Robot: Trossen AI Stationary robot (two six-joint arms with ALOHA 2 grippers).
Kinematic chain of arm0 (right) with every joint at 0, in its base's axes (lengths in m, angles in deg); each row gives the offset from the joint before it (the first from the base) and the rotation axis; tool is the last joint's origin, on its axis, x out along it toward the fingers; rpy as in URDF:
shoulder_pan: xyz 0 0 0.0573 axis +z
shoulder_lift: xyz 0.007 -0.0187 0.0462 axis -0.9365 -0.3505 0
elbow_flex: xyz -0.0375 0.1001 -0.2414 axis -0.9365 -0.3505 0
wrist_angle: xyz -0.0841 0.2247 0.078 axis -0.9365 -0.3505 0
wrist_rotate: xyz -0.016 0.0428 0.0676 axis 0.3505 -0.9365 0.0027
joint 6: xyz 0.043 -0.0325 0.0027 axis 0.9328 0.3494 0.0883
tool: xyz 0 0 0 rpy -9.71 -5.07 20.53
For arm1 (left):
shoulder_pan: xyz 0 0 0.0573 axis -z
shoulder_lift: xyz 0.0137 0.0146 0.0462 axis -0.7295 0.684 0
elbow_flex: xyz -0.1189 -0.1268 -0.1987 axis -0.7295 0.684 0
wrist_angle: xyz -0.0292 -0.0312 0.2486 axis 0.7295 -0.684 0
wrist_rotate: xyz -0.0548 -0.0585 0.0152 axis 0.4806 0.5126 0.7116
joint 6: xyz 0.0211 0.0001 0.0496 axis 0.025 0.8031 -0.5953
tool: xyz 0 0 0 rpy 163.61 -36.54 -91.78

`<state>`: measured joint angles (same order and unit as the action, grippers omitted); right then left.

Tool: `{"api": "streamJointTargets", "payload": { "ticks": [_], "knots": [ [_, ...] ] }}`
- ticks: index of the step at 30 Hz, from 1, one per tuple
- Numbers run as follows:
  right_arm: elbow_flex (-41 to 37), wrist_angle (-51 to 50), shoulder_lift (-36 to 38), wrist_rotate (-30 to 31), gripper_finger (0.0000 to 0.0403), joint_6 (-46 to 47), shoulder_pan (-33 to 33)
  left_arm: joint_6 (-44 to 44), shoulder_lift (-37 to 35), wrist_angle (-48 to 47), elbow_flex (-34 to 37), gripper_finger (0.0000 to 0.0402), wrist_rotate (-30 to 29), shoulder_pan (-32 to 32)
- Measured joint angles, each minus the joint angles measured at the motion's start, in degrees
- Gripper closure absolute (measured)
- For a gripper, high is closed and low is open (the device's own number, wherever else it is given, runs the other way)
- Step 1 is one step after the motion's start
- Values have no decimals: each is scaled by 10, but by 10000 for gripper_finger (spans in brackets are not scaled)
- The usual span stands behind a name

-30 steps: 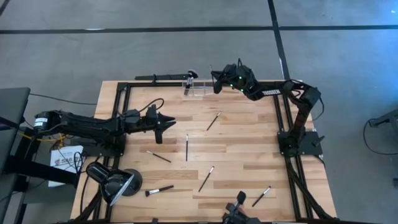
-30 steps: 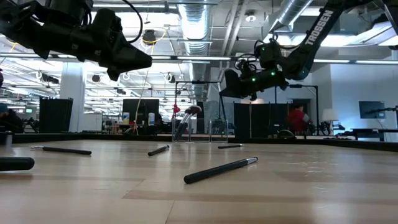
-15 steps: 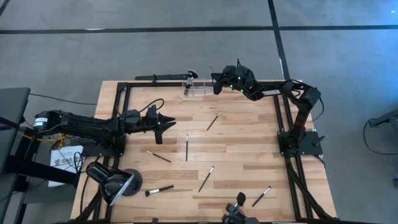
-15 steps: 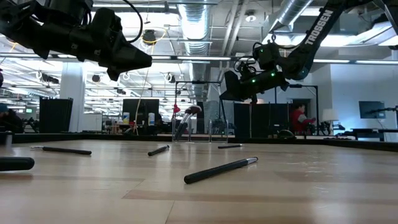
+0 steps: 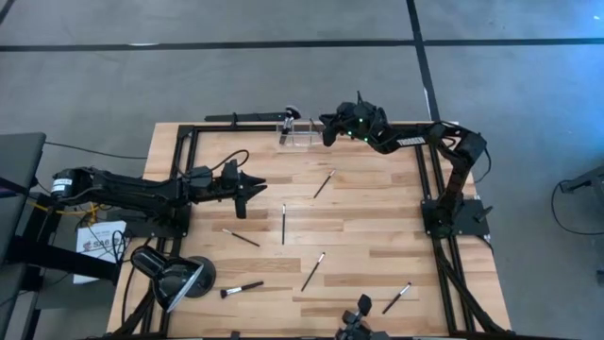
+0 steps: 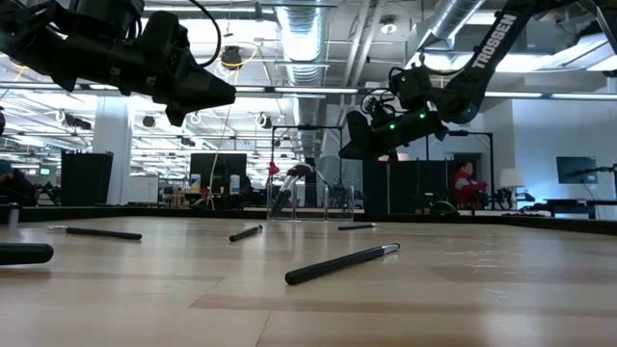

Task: Sort items
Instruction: Put the eyeshadow brush into the right section of the transparent organizer

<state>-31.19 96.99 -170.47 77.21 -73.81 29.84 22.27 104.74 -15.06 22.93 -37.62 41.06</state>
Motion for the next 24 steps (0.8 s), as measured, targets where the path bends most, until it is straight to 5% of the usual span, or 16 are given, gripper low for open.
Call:
{"api": "streamJointTargets", "payload": {
  "ticks": [8,17,24],
  "knots": [
    [0,-28,9,1,351,5,11,0,0,0,0,311,13,0],
    [0,-249,71,3,351,10,78,15,0,0,0,311,10,0],
    [0,-401,101,17,351,158,121,30,0,15,0,311,6,0]
  ]
}}
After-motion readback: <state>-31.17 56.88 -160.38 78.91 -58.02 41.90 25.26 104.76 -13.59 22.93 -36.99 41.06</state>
